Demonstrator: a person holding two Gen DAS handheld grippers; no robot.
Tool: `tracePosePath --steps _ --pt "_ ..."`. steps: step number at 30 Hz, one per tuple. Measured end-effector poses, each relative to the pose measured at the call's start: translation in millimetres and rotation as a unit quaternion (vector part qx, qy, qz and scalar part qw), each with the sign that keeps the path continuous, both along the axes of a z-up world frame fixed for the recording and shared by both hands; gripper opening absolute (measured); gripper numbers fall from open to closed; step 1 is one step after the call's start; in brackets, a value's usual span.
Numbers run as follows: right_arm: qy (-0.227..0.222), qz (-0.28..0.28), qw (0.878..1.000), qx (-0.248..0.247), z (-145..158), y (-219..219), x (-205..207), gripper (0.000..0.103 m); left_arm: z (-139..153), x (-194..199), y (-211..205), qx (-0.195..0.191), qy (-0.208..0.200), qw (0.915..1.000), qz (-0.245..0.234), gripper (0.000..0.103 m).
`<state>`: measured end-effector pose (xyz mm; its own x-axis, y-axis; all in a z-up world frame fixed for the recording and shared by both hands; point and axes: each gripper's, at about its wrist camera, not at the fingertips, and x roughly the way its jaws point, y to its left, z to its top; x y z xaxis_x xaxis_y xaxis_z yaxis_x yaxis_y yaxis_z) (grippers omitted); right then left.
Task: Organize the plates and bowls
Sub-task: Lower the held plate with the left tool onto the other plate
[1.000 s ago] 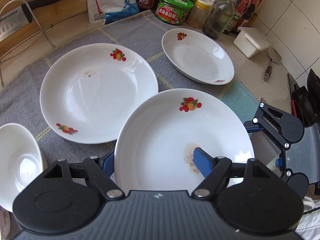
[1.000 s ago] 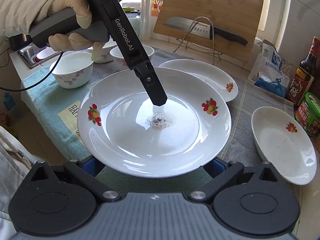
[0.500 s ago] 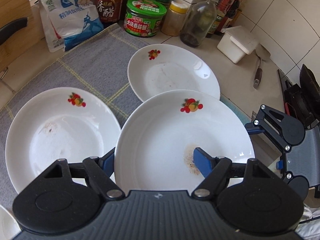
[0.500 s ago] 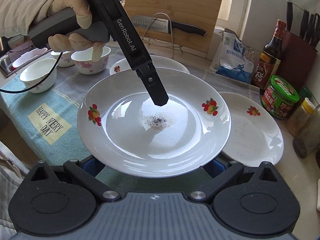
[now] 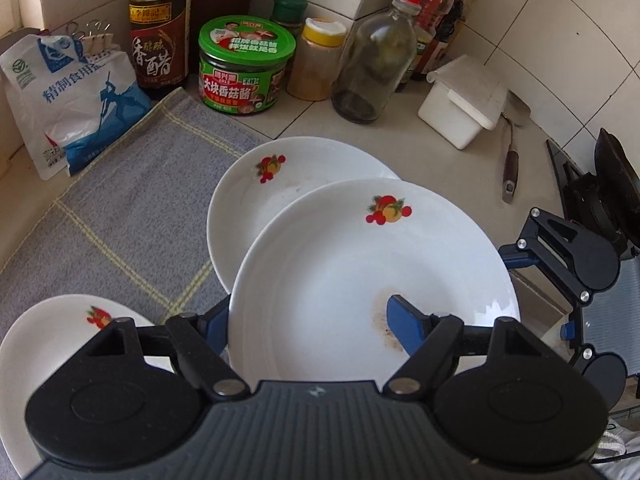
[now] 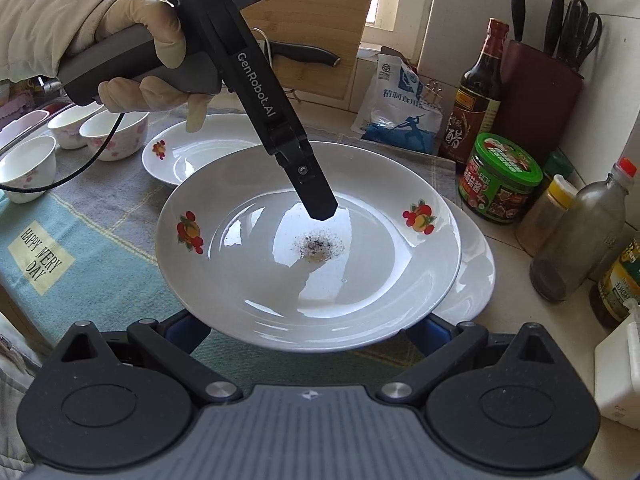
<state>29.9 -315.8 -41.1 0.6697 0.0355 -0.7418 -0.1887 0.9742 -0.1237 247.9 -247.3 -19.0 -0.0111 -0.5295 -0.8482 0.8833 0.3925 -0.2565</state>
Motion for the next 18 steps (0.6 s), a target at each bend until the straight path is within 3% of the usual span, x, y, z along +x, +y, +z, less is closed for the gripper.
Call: tracePosePath --steps 18 --pt "0.01 -0.026 1.0 0.013 -8.2 -41.6 15.3 0.103 -21.0 17.8 -47.3 0.011 0.009 0.9999 -0.01 0.078"
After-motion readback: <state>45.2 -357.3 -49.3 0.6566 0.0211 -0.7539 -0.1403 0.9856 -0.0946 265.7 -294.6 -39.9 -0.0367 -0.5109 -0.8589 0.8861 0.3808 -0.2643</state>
